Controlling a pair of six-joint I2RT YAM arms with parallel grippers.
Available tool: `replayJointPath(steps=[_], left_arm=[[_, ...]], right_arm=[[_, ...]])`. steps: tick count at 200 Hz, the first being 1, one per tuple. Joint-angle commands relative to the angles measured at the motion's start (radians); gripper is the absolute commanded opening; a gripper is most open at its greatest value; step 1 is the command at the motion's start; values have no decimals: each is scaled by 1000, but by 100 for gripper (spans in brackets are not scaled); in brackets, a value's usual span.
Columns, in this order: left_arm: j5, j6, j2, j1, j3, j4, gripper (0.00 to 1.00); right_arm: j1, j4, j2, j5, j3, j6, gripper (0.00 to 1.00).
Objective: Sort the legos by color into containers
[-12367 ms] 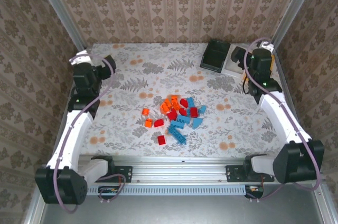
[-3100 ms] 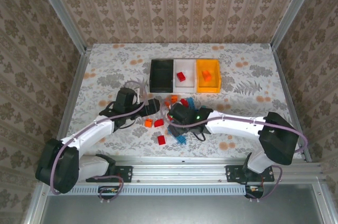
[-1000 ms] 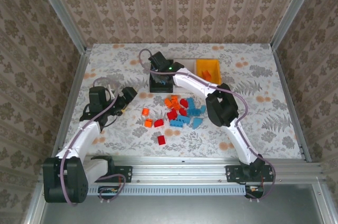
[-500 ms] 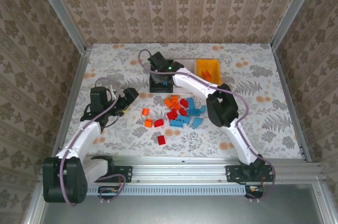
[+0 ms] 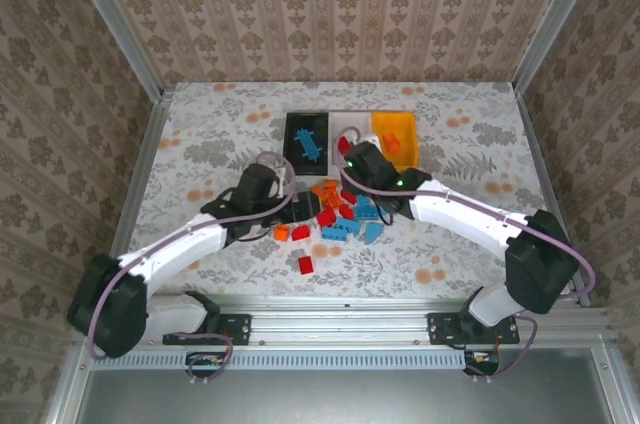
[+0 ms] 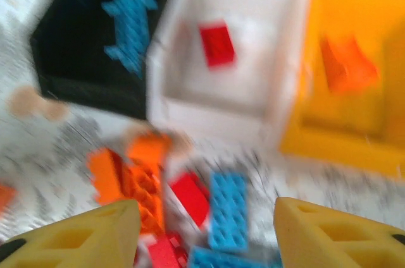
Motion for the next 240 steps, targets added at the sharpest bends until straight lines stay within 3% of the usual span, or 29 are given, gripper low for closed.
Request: replayJointPath(steps=[1,42,107,190,240], left_arm=[[-67,35,57,-32,41,13,89],[-149,105,95,-38,90,-74,89],[-186,117,22,-2,40,-119,91],[-183,123,33,4,60,-138,93],[-198,135,7,18,54,-160,93]], right_arm=[[-11,-55,-52,31,-100,140,68],[-80,-34,-35,-5,-178,226,70],[-176,103,72,-125,-194,264,60],[-192,150,180,-124,-222,312,42],[-195,162,147,-127,-233,305,27]])
